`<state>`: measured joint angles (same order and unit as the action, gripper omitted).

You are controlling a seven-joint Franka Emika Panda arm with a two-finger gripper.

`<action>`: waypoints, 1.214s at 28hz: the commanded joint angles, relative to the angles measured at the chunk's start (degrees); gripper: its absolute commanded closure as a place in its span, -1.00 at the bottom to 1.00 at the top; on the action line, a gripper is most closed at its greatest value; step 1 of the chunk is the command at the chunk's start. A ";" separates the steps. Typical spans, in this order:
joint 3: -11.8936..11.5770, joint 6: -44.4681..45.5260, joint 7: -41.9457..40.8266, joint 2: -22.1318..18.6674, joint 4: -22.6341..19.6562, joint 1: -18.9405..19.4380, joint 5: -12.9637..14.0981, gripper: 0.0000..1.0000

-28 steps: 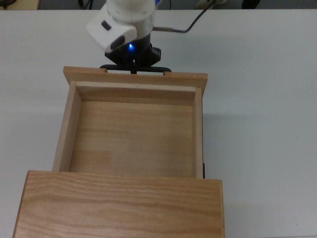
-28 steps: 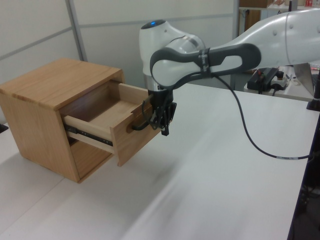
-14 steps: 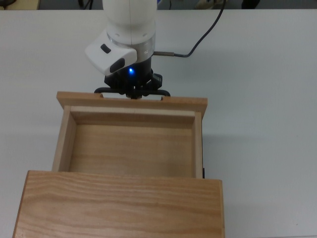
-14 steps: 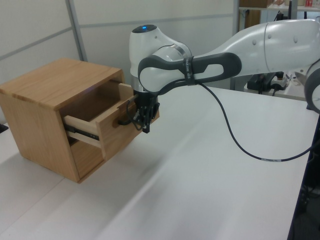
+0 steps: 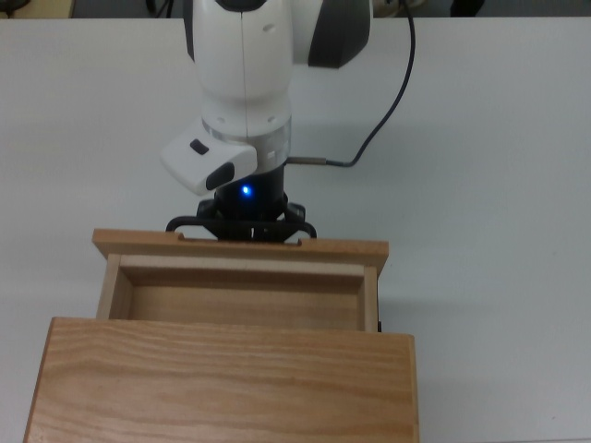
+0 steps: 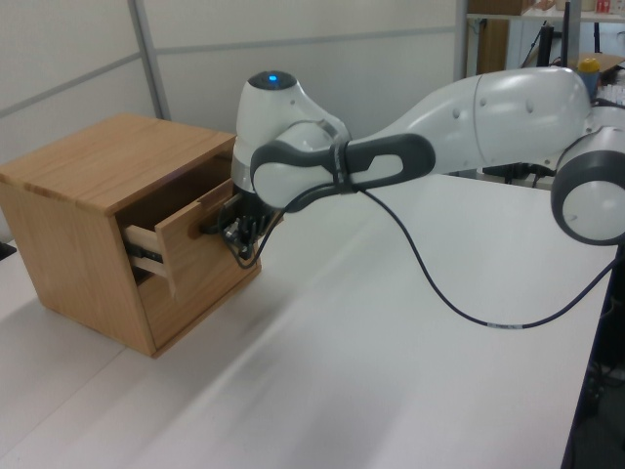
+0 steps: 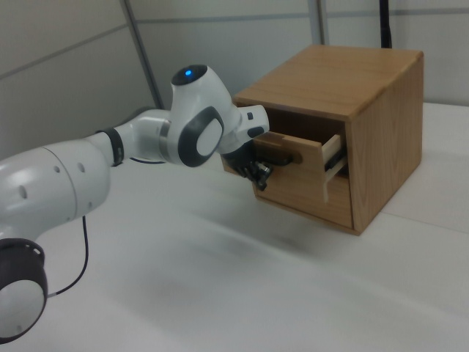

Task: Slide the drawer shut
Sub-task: 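Push the drawer front with the gripper into the wooden cabinet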

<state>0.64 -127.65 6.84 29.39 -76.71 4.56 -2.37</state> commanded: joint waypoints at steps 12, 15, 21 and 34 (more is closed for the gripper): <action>-1.00 -25.78 0.02 6.02 2.44 -0.25 -1.15 1.00; -1.00 -28.70 0.02 6.73 2.44 -0.51 -1.58 1.00; -1.00 -37.92 -0.51 9.54 2.09 -0.87 -3.08 1.00; -0.56 -35.22 -0.60 6.12 -1.59 -2.10 -2.99 1.00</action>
<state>0.13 -163.47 6.78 37.16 -76.72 3.77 -4.45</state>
